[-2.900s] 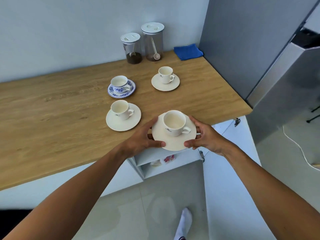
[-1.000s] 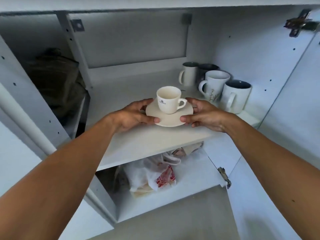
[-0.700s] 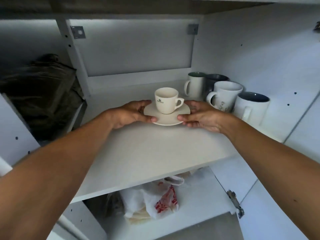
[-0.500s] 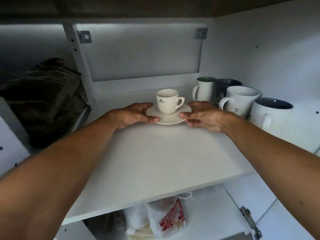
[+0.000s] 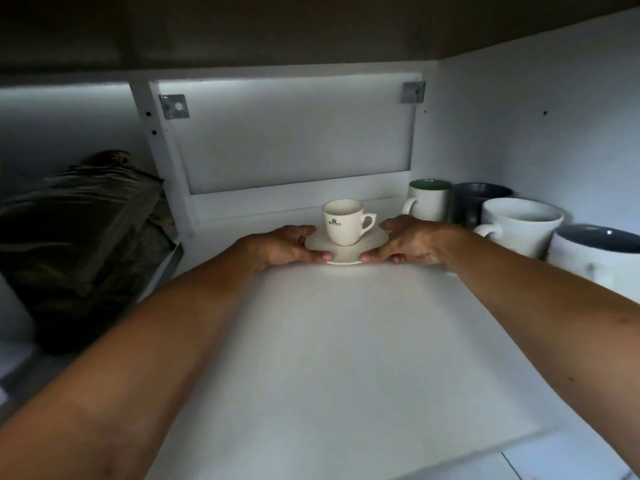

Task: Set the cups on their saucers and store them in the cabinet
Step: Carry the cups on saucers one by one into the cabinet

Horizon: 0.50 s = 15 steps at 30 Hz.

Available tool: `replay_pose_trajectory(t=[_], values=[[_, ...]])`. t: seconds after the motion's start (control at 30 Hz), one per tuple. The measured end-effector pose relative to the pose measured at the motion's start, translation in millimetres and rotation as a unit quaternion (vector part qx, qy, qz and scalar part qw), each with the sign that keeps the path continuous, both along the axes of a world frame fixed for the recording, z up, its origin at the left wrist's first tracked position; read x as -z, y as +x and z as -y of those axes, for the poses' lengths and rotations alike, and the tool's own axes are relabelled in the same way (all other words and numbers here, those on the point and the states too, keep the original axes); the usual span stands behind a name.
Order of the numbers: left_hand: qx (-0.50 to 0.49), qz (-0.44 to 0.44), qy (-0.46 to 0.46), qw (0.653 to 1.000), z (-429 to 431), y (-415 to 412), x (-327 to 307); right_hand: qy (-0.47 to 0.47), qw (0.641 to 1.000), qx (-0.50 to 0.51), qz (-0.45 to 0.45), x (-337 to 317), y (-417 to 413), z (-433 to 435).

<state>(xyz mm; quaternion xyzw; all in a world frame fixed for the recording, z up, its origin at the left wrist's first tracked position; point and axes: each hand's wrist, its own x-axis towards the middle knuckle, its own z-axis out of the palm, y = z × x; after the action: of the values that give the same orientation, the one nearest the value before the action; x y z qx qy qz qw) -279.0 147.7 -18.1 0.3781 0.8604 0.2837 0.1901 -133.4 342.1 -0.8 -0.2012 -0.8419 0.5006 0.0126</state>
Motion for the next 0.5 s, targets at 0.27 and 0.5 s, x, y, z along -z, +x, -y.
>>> replay_pose_trajectory(t=[0.27,0.5], values=[[0.017,-0.042,-0.067,0.997,-16,-26,3,0.03,0.999,0.013,0.034,5,-22,-14],[0.035,-0.089,-0.13,0.987,-22,-38,-1,0.005,0.997,0.011,0.079,2,-34,-22]])
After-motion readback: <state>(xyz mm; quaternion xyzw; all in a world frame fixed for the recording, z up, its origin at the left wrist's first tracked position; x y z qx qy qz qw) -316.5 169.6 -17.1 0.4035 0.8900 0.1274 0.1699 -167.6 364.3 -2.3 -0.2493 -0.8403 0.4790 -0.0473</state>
